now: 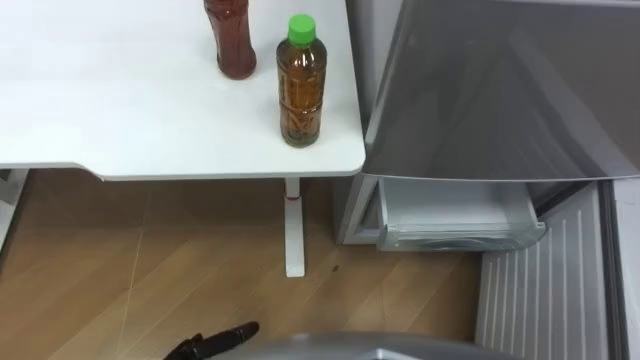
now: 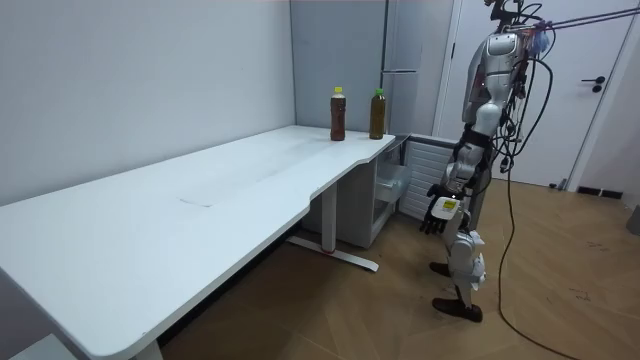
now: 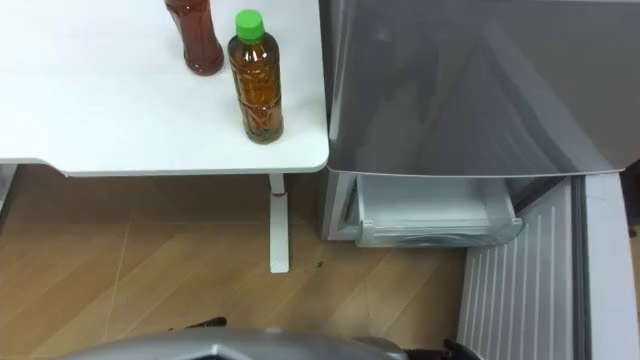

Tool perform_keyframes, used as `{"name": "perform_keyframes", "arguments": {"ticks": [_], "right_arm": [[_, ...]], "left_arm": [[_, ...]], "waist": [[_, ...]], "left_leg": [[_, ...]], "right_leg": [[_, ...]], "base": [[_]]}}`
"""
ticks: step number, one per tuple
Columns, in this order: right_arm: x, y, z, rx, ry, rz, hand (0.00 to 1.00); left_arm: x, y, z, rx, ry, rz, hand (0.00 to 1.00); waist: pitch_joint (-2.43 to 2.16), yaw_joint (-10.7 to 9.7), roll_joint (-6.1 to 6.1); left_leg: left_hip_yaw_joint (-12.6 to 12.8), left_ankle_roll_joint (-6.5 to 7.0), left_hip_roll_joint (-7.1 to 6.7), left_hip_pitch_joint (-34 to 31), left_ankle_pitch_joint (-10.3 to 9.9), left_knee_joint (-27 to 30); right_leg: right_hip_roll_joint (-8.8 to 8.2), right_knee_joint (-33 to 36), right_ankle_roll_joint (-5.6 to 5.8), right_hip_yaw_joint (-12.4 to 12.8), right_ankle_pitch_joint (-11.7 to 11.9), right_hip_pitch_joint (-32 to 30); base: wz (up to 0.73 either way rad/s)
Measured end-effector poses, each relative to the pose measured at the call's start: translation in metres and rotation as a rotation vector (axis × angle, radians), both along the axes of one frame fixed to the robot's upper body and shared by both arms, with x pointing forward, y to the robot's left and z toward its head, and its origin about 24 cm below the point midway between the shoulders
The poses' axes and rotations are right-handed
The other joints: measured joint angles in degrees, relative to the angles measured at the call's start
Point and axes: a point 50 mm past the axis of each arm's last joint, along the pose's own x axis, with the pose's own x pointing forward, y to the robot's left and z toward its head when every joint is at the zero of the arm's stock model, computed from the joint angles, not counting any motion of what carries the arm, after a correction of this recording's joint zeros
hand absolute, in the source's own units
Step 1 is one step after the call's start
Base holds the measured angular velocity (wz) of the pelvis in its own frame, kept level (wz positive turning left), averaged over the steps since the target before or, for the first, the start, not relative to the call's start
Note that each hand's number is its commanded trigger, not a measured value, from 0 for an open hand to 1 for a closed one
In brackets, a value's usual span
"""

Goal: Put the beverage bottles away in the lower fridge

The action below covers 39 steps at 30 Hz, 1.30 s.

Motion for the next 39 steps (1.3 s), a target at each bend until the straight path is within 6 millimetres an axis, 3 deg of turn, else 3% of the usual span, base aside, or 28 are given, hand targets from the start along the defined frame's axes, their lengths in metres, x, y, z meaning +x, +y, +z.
{"name": "perform_keyframes", "arguments": {"ticks": [9, 22, 39], "right_arm": [[0.001, -0.002, 0.000, 0.008, 0.008, 0.004, 0.00], [-0.001, 0.001, -0.001, 0.024, 0.030, -0.013, 0.00], [-0.001, 0.001, -0.001, 0.023, 0.032, -0.007, 0.00]], "left_arm": [[0.003, 0.002, 0.000, 0.031, 0.010, -0.071, 0.00], [0.009, 0.007, 0.002, 0.131, 0.006, -0.088, 0.00], [0.006, 0.015, 0.005, 0.249, 0.026, -0.109, 0.00]], "waist": [[0.04, 0.2, 0.17], [0.05, 1.6, -0.88], [0.05, 1.5, -0.92]], "left_leg": [[-0.1, 0.00, -0.01, -0.1, 0.0, 0.0], [-0.3, 0.00, -0.07, 0.1, 0.0, 0.2], [-1.6, 0.00, -0.10, -0.5, 0.0, 0.3]], "right_leg": [[0.01, -0.1, -0.05, -0.2, 0.0, -0.1], [-0.13, -0.2, -0.02, -0.4, -0.1, 0.1], [-0.19, -1.1, -0.03, -1.7, -0.1, 0.8]], "base": [[0.00], [0.00], [0.04]]}}
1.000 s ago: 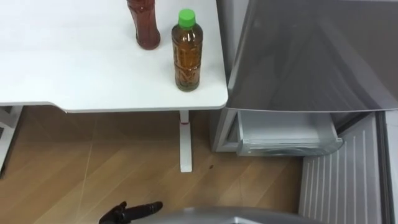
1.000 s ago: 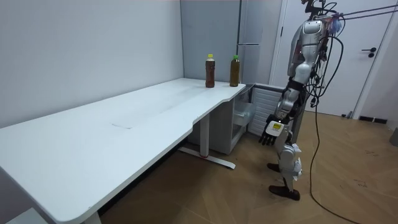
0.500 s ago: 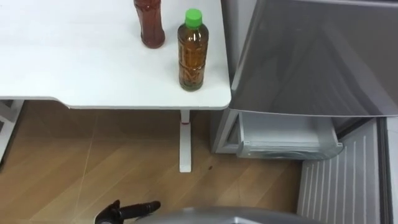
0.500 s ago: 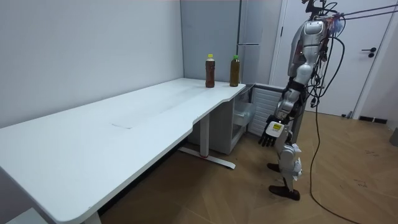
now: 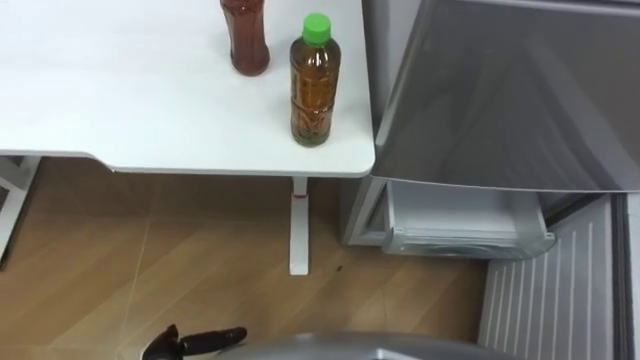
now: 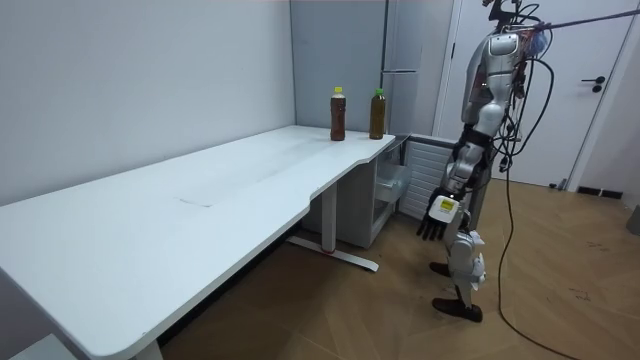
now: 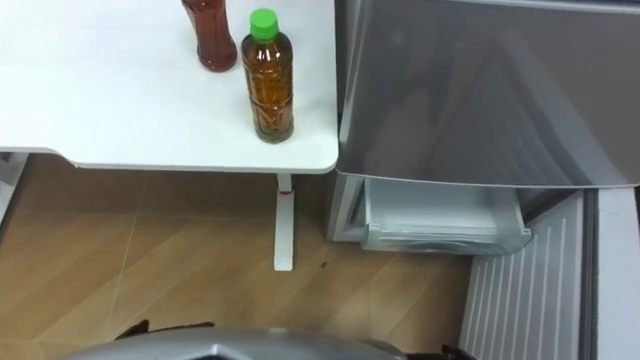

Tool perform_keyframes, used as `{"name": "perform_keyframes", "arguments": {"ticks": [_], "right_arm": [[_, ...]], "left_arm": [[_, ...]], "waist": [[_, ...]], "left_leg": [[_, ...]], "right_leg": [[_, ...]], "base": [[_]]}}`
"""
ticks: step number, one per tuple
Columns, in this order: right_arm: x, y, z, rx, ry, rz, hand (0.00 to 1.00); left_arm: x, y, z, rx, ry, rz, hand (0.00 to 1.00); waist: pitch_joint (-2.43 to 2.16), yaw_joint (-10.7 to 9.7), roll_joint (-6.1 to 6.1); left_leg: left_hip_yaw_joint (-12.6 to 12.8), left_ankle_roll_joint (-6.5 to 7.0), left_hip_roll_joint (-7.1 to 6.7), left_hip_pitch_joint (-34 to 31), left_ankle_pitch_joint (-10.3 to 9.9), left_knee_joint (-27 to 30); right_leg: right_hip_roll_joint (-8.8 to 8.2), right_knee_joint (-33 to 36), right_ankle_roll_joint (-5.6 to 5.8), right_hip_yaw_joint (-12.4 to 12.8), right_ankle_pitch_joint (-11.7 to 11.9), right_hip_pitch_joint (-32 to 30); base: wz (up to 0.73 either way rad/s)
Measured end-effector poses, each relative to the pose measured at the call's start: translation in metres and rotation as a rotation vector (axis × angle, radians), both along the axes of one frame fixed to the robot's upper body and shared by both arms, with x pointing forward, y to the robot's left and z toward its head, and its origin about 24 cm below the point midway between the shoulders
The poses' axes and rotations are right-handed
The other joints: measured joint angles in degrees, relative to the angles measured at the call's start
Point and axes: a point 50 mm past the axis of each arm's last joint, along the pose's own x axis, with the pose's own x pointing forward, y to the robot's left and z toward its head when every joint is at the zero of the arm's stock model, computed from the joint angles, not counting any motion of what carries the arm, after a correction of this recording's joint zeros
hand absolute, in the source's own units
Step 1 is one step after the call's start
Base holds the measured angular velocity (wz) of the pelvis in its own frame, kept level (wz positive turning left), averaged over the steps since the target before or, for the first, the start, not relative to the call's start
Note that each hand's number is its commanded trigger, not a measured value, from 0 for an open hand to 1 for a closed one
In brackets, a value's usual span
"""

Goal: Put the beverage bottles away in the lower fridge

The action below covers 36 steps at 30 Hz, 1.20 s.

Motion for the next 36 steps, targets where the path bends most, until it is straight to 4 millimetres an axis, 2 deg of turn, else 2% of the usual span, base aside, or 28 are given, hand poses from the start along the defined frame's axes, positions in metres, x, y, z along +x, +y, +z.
{"name": "perform_keyframes", "arguments": {"ticks": [7, 11, 14, 17, 18, 24, 29, 36], "right_arm": [[0.001, 0.000, 0.000, 0.006, -0.001, 0.016, 0.00], [0.001, 0.000, 0.000, 0.002, -0.003, 0.016, 0.00], [0.000, -0.001, 0.000, 0.002, 0.002, 0.021, 0.00], [-0.004, -0.002, 0.000, 0.000, 0.016, 0.013, 0.00], [-0.003, -0.002, 0.000, -0.002, 0.016, 0.014, 0.00], [-0.003, -0.004, 0.001, -0.015, 0.018, 0.028, 0.00], [0.001, -0.003, 0.001, -0.019, -0.005, 0.061, 0.00], [0.011, 0.000, 0.002, -0.008, -0.065, 0.087, 0.00]], "left_arm": [[-0.015, 0.009, 0.001, 0.073, 0.035, 0.111, 0.00], [-0.026, 0.017, 0.004, 0.119, 0.039, 0.297, 0.00], [-0.026, 0.026, 0.008, 0.178, 0.017, 0.405, 0.00], [-0.015, 0.038, 0.015, 0.250, -0.042, 0.499, 0.00], [-0.012, 0.043, 0.018, 0.283, -0.065, 0.536, 0.00], [-0.002, 0.051, 0.030, 0.433, -0.121, 0.599, 0.00], [0.036, 0.060, 0.057, 0.576, -0.321, 0.625, 0.00], [0.077, 0.056, 0.089, 0.678, -0.554, 0.516, 0.00]], "waist": [[-0.01, 0.2, -0.04], [-0.17, 0.3, 0.26], [-0.17, 1.0, 0.35], [-0.13, 1.7, 0.47], [0.06, 1.7, 0.18], [-0.07, 2.0, 0.74], [-0.26, 3.2, 0.37], [-0.30, 2.9, -0.09]], "left_leg": [[-0.3, 0.00, 0.00, 0.0, 0.0, 0.0], [-0.4, 0.00, -0.03, 0.1, 0.0, 0.3], [-0.6, 0.00, -0.04, 0.3, 0.0, 0.4], [-1.2, -0.02, -0.07, 0.7, 0.0, 0.1], [-1.4, -0.02, -0.07, 0.8, 0.0, 0.0], [-2.0, -0.04, -0.04, 0.7, 0.0, 0.0], [-2.0, -0.06, -0.08, 0.3, 0.0, 0.2], [-2.3, -0.06, -0.14, 0.0, 0.0, 0.5]], "right_leg": [[-0.03, 0.0, -0.01, -0.1, 0.0, 0.0], [-0.09, 0.1, -0.01, -0.3, 0.0, 0.3], [-0.08, 0.1, -0.02, -0.3, 0.0, 0.6], [-0.17, 0.1, -0.03, -0.8, -0.2, 1.3], [-0.18, 0.1, -0.05, -1.1, -0.3, 1.5], [-0.14, 0.1, -0.16, -1.7, -0.3, 1.6], [-0.21, 0.2, -0.16, -1.8, -0.3, 1.2], [-0.27, 0.1, -0.16, -2.0, -0.3, 1.1]], "base": [[0.01], [0.01], [0.04], [0.09], [0.13], [0.04], [0.00], [0.02]]}}
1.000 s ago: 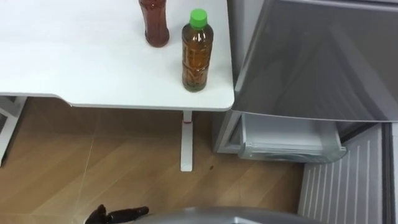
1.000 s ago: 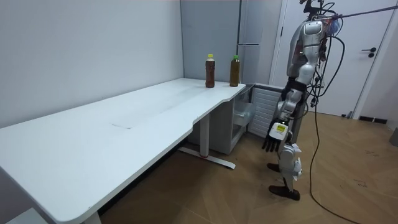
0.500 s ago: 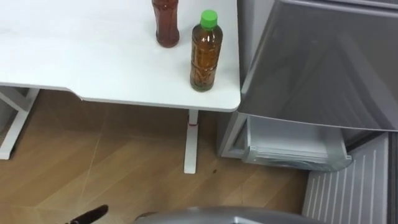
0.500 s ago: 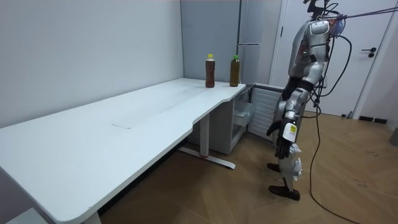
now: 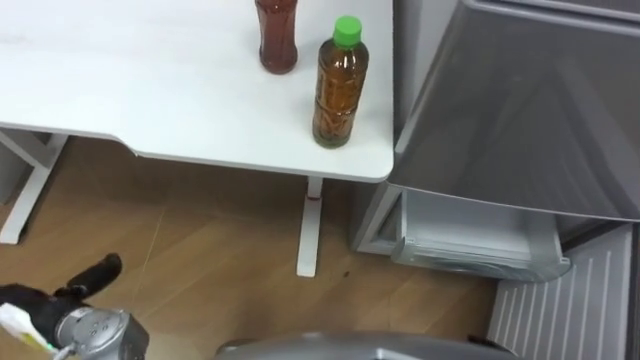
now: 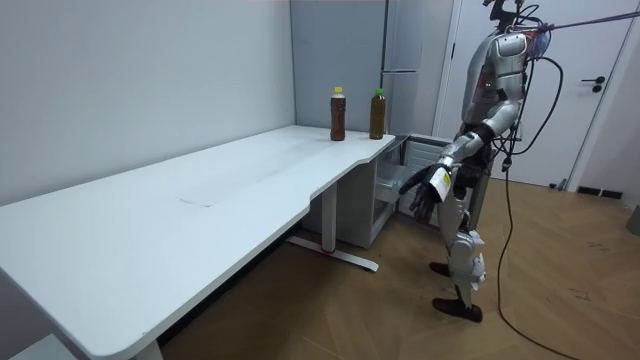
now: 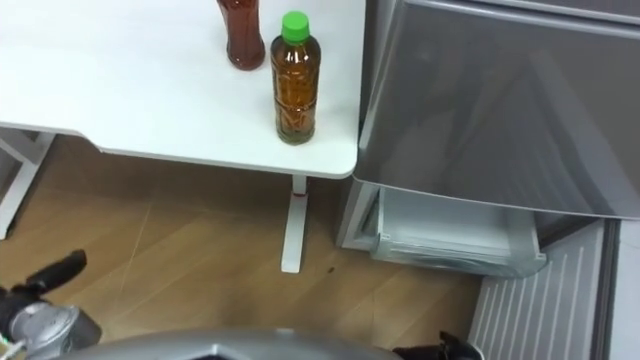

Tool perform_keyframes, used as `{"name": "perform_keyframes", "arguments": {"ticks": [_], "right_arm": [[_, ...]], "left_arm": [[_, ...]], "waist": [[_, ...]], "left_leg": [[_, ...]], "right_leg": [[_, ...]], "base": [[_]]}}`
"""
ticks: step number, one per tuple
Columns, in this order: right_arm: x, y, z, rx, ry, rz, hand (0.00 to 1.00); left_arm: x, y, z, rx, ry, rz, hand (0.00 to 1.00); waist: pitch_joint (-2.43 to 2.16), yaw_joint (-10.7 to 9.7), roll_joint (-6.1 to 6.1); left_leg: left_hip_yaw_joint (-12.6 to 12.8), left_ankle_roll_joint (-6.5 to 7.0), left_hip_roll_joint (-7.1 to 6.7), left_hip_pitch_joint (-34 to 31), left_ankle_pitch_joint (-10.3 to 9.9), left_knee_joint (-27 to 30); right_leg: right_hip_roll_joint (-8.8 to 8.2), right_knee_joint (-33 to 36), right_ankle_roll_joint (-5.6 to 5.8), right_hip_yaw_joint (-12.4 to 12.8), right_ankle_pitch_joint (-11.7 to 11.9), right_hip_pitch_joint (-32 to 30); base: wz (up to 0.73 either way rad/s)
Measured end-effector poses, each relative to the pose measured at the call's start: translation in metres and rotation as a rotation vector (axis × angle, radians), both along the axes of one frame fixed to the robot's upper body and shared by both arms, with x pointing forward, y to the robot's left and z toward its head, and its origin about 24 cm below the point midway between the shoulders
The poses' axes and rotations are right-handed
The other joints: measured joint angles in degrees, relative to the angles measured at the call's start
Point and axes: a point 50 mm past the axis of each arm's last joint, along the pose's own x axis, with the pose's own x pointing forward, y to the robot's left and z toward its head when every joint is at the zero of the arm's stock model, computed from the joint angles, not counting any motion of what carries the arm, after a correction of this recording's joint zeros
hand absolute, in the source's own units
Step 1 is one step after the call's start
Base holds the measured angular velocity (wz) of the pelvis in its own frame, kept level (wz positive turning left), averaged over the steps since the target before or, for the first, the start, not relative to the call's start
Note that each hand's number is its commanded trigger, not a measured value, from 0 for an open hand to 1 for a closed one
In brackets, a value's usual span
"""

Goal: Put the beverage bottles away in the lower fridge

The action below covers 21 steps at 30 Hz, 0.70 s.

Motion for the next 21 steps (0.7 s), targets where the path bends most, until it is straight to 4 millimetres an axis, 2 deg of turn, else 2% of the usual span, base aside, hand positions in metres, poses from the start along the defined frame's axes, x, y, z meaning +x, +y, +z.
{"name": "perform_keyframes", "arguments": {"ticks": [2, 6, 11, 17, 21], "right_arm": [[0.001, 0.000, 0.000, 0.009, -0.001, 0.001, 0.00], [0.003, 0.000, 0.000, 0.008, -0.014, 0.011, 0.00], [0.006, 0.001, 0.000, 0.014, -0.032, 0.031, 0.00], [0.007, 0.001, 0.001, 0.018, -0.054, 0.043, 0.00], [0.009, 0.002, 0.001, 0.026, -0.062, 0.057, 0.00]], "left_arm": [[0.015, -0.002, 0.015, 0.088, -0.045, -0.056, 0.00], [0.037, -0.008, 0.044, 0.228, -0.150, -0.170, 0.00], [0.063, -0.025, 0.095, 0.368, -0.372, -0.294, 0.00], [0.073, -0.041, 0.156, 0.552, -0.612, -0.403, 0.00], [0.076, -0.053, 0.176, 0.593, -0.702, -0.474, 0.00]], "waist": [[0.00, -0.4, -0.26], [0.01, -0.2, -0.22], [0.08, -0.4, -0.30], [0.13, -1.4, -0.29], [0.37, -1.9, -0.31]], "left_leg": [[-1.1, 0.00, -0.15, -0.2, 0.0, 0.3], [-1.5, 0.06, -0.34, -0.1, 0.0, 0.4], [-1.6, 0.16, -0.67, -0.2, 0.1, 0.6], [-1.5, 0.29, -0.67, 0.0, 0.2, 0.1], [-1.3, 0.30, -0.71, 0.0, 0.2, 0.2]], "right_leg": [[-0.16, -0.1, 0.02, -0.8, 0.0, 0.3], [-0.32, -0.1, 0.07, -1.0, 0.0, 0.4], [-0.60, -0.1, 0.29, -1.1, -0.2, 0.3], [-0.59, -0.1, 0.34, -1.0, -0.2, 0.3], [-0.67, -0.1, 0.34, -0.9, -0.2, 0.5]], "base": [[0.14], [0.05], [0.02], [0.00], [-0.01]]}}
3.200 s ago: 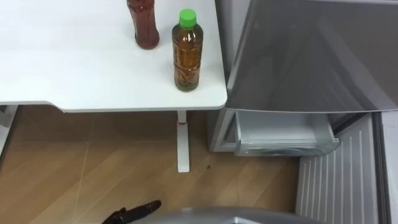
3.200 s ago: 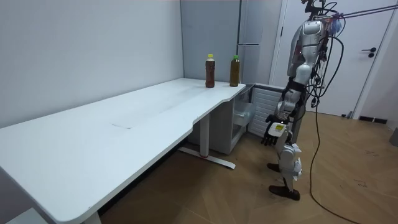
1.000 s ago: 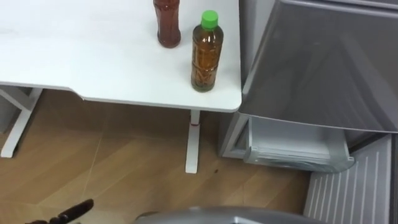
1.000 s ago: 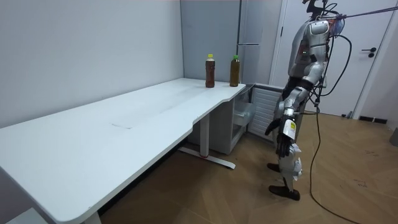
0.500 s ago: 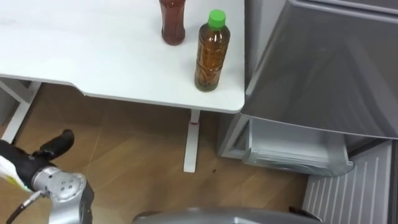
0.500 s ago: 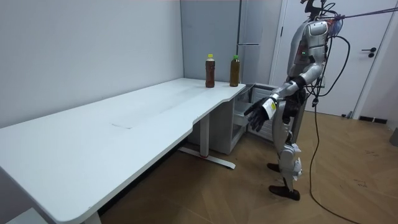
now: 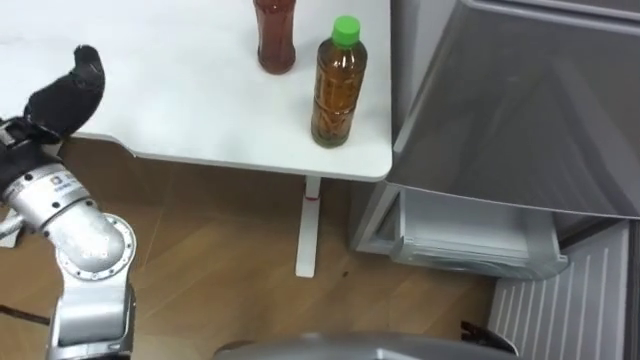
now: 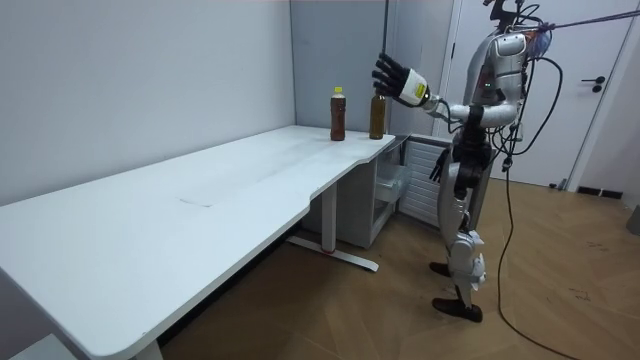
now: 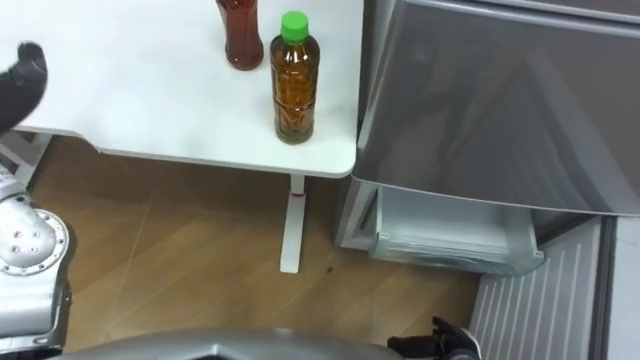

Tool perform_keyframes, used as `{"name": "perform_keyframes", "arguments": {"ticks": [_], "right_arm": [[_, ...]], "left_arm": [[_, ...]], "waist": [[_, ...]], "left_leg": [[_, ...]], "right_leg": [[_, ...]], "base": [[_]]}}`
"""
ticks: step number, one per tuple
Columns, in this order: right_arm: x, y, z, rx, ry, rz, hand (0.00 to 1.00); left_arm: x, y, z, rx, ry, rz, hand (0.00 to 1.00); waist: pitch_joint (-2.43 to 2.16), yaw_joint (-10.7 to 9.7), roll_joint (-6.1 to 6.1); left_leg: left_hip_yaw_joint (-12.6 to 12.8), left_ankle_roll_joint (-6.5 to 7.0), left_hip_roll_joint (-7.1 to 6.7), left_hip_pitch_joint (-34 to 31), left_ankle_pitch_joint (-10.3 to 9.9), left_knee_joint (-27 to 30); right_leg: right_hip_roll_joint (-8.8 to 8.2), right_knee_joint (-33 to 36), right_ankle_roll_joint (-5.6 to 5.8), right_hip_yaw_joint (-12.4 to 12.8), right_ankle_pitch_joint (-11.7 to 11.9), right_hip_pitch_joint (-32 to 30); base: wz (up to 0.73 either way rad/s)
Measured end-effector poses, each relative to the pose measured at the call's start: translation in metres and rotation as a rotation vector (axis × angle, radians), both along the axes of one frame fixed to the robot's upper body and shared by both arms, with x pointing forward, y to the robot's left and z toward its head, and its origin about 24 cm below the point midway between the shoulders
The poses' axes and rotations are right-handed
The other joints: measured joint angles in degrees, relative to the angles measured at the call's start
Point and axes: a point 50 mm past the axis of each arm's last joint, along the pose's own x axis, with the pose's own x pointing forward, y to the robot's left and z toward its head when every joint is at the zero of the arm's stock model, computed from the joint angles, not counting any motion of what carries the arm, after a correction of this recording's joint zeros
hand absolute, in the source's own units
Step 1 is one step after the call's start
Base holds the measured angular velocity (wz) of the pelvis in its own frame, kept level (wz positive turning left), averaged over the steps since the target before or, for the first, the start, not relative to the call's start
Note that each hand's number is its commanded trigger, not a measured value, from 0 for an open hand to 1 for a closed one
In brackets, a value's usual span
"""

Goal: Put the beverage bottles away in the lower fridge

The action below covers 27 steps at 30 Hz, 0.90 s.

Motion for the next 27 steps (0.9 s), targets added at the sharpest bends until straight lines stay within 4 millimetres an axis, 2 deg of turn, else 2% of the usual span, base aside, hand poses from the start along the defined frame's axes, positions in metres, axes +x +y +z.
{"name": "perform_keyframes", "arguments": {"ticks": [2, 4, 9, 11, 17, 21, 27], "right_arm": [[0.005, 0.000, 0.000, 0.003, -0.001, 0.021, 0.00], [0.009, 0.001, 0.000, 0.005, -0.007, 0.032, 0.00], [0.011, 0.001, 0.001, 0.007, -0.016, 0.027, 0.00], [0.013, 0.001, 0.001, 0.005, -0.015, 0.030, 0.00], [0.019, 0.003, 0.001, 0.007, -0.026, 0.072, 0.00], [0.020, 0.003, 0.001, 0.020, -0.036, 0.062, 0.00], [0.019, 0.004, 0.001, 0.033, -0.031, 0.053, 0.00]], "left_arm": [[0.005, -0.011, 0.009, 0.042, -0.026, -0.064, 0.00], [0.010, -0.018, 0.014, 0.080, -0.037, -0.107, 0.00], [0.011, -0.038, 0.028, 0.130, -0.076, -0.229, 0.00], [0.016, -0.053, 0.034, 0.138, -0.104, -0.311, 0.00], [0.023, -0.082, 0.038, 0.168, -0.101, -0.495, 0.00], [0.022, -0.090, 0.037, 0.230, -0.088, -0.522, 0.00], [0.022, -0.093, 0.037, 0.325, -0.062, -0.558, 0.00]], "waist": [[0.32, -0.5, -0.02], [0.43, -1.3, 0.04], [0.38, -3.1, 0.26], [0.25, -3.9, 0.19], [0.30, -5.2, 0.06], [0.42, -5.7, -0.11], [0.38, -6.0, -0.33]], "left_leg": [[0.0, 0.00, -0.02, -0.1, 0.0, 0.1], [-0.1, 0.00, -0.02, -0.6, 0.0, 0.2], [-0.1, 0.00, -0.04, -1.3, 0.0, 0.5], [-0.1, 0.00, -0.05, -1.2, 0.0, 0.5], [0.2, 0.00, -0.03, -0.5, 0.0, 0.5], [1.0, 0.00, 0.01, -0.1, 0.0, 0.4], [1.5, 0.00, -0.01, 0.0, 0.0, 0.4]], "right_leg": [[-0.04, 0.0, 0.00, -0.1, 0.0, -0.1], [-0.06, -0.1, 0.01, -0.4, 0.0, -0.3], [-0.05, -0.1, -0.01, -0.4, 0.0, -1.2], [-0.10, 0.0, -0.01, -0.3, 0.0, -1.1], [-0.04, 0.1, -0.01, 0.1, 0.0, -0.7], [0.03, 0.1, 0.01, 1.2, 0.0, -0.5], [0.06, 0.0, 0.12, 1.7, 0.1, -0.5]], "base": [[0.02], [0.06], [0.01], [0.00], [-0.02], [-0.09], [-0.03]]}}
